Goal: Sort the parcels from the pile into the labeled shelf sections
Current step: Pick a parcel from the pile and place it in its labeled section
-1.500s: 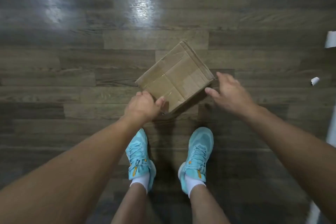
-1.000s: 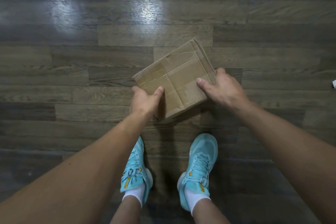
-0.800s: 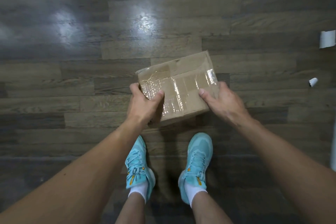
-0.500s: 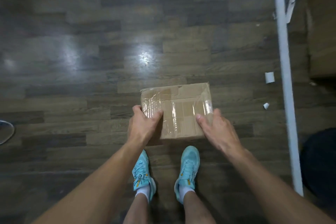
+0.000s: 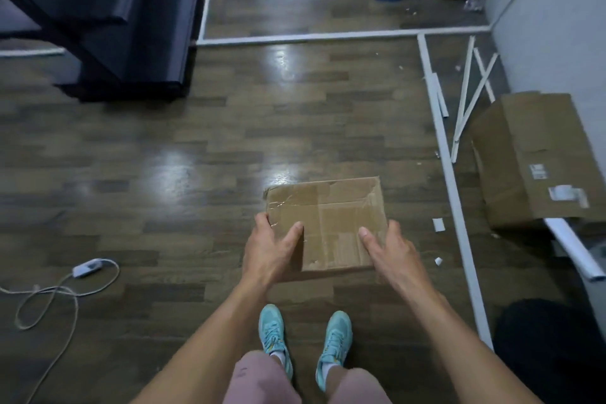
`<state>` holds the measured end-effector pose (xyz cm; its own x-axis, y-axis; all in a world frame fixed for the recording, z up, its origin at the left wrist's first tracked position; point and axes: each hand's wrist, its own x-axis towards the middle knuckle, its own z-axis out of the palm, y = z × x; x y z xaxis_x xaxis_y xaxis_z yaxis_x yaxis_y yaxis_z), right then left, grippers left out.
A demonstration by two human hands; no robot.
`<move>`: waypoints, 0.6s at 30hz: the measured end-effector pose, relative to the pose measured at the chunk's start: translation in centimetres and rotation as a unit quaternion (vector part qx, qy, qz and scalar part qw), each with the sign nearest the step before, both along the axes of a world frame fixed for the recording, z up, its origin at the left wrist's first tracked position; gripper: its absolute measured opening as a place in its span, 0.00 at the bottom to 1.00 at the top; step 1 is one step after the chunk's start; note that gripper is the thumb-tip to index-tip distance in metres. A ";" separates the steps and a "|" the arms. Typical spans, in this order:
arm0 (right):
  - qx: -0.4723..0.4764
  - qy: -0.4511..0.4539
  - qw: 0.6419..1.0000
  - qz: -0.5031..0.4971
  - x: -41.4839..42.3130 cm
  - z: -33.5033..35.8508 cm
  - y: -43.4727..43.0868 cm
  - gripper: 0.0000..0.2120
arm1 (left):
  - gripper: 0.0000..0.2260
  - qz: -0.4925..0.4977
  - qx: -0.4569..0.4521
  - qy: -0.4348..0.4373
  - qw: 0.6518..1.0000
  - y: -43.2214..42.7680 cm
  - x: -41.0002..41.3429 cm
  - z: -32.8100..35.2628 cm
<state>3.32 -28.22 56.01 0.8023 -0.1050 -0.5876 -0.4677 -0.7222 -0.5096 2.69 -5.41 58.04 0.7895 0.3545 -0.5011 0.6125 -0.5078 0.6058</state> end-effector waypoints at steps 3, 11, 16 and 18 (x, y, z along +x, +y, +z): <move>-0.001 -0.030 1.000 0.003 0.9 4.0 0.5 0.32 | 0.25 -0.007 -0.003 -0.036 0.999 1.1 0.6 4.0; -0.004 -0.051 0.998 0.047 6.4 9.1 5.8 0.26 | 0.30 -0.018 -0.007 -0.051 0.998 6.8 5.2 8.6; 0.000 -0.061 0.997 0.050 11.9 10.5 10.7 0.23 | 0.29 -0.004 -0.019 -0.055 0.998 11.5 10.2 9.7; 0.006 -0.068 0.997 0.042 14.1 11.4 12.7 0.24 | 0.29 -0.007 -0.020 -0.055 0.998 13.7 12.4 10.5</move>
